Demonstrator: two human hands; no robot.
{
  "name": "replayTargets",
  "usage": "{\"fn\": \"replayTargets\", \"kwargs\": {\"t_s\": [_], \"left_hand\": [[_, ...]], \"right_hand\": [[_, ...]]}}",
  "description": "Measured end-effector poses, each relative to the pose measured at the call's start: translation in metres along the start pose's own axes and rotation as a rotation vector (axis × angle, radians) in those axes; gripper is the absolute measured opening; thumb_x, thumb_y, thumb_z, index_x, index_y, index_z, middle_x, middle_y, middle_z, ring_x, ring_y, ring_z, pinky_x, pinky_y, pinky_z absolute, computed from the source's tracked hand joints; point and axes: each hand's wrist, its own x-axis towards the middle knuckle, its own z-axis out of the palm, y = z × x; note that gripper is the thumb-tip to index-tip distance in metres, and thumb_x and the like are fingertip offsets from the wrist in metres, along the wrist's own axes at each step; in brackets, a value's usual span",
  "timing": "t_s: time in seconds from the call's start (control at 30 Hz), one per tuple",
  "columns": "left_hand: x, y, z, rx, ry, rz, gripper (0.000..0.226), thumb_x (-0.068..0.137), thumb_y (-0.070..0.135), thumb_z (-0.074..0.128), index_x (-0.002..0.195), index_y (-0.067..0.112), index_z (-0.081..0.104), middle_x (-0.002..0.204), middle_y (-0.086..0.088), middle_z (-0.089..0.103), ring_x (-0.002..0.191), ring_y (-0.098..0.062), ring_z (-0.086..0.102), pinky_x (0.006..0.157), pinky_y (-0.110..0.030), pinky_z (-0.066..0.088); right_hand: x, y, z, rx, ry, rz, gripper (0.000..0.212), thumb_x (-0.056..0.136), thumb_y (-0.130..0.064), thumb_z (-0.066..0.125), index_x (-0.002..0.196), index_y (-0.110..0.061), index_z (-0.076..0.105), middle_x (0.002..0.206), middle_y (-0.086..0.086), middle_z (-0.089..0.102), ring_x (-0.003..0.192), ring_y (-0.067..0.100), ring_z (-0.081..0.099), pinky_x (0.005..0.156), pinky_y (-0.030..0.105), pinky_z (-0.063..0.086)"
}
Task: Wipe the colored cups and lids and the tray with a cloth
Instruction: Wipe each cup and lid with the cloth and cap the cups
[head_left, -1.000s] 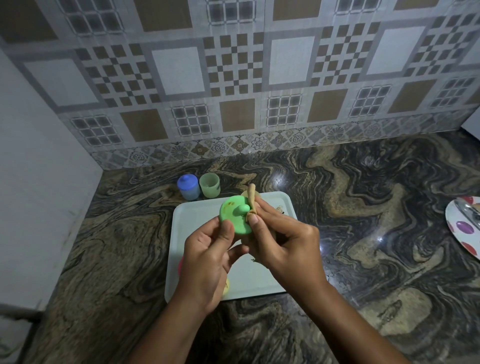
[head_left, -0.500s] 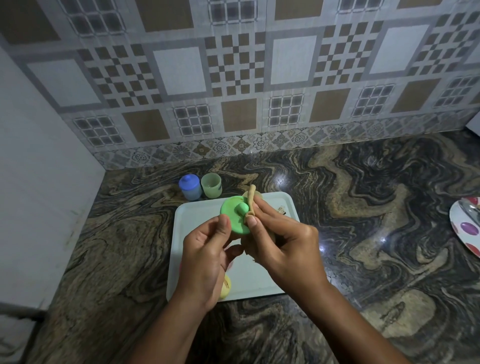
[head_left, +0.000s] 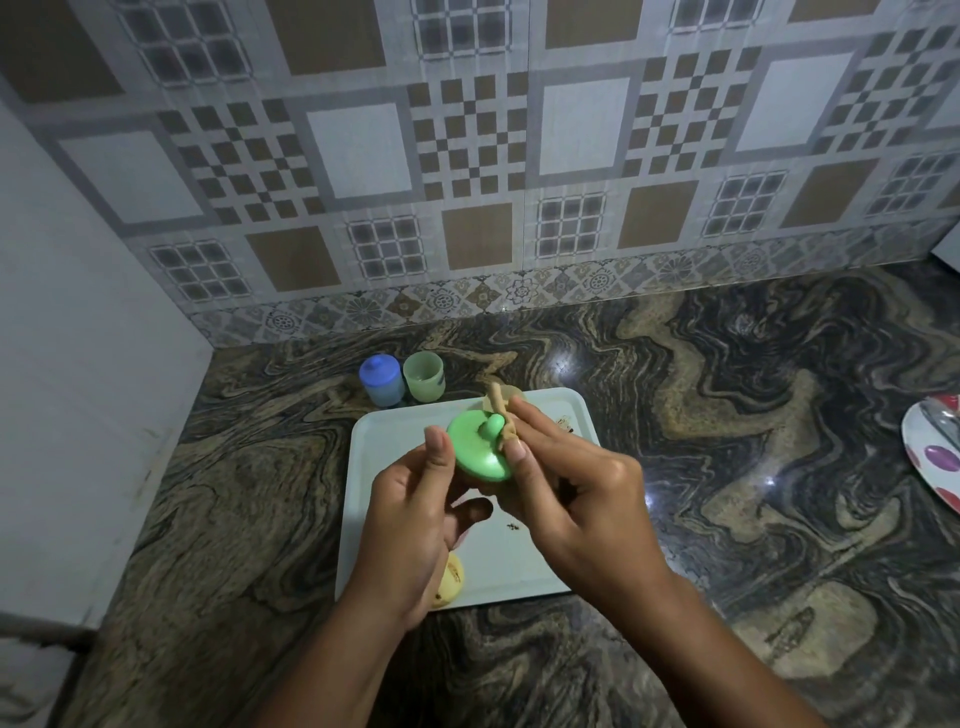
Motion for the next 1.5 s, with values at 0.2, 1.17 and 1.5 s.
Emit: {"fn": "replayTargets", "kwargs": {"t_s": [0.2, 1.17, 1.5], "left_hand": [[-0.004, 0.000, -0.003, -0.067, -0.185, 0.012, 0.040, 0.093, 0.036, 0.055, 0.121, 0.011, 0.067, 0.123, -0.018, 0.068, 0.112, -0.032, 0.066, 0.075, -0.032, 0.056], [-0.008, -0.001, 0.000, -0.001, -0.120, 0.078, 0.028, 0.091, 0.016, 0.056, 0.115, 0.008, 0.070, 0.112, -0.015, 0.073, 0.103, -0.027, 0.069, 0.080, -0.032, 0.055], [-0.004, -0.001, 0.008, -0.018, 0.001, 0.115, 0.028, 0.093, 0.026, 0.052, 0.095, 0.014, 0.078, 0.102, -0.013, 0.075, 0.094, -0.020, 0.071, 0.072, -0.031, 0.057]], "right_hand": [[-0.007, -0.004, 0.003, -0.036, 0.035, -0.022, 0.029, 0.096, -0.014, 0.066, 0.123, -0.008, 0.073, 0.136, 0.002, 0.064, 0.117, 0.006, 0.068, 0.088, 0.019, 0.058], [-0.002, -0.005, 0.003, 0.031, 0.024, 0.028, 0.027, 0.097, -0.015, 0.065, 0.121, -0.011, 0.074, 0.110, 0.010, 0.078, 0.132, 0.007, 0.057, 0.092, 0.037, 0.060], [-0.003, -0.007, 0.005, 0.070, 0.053, 0.084, 0.025, 0.093, -0.020, 0.072, 0.116, -0.014, 0.077, 0.128, -0.013, 0.067, 0.113, 0.008, 0.070, 0.083, 0.035, 0.064]]}}
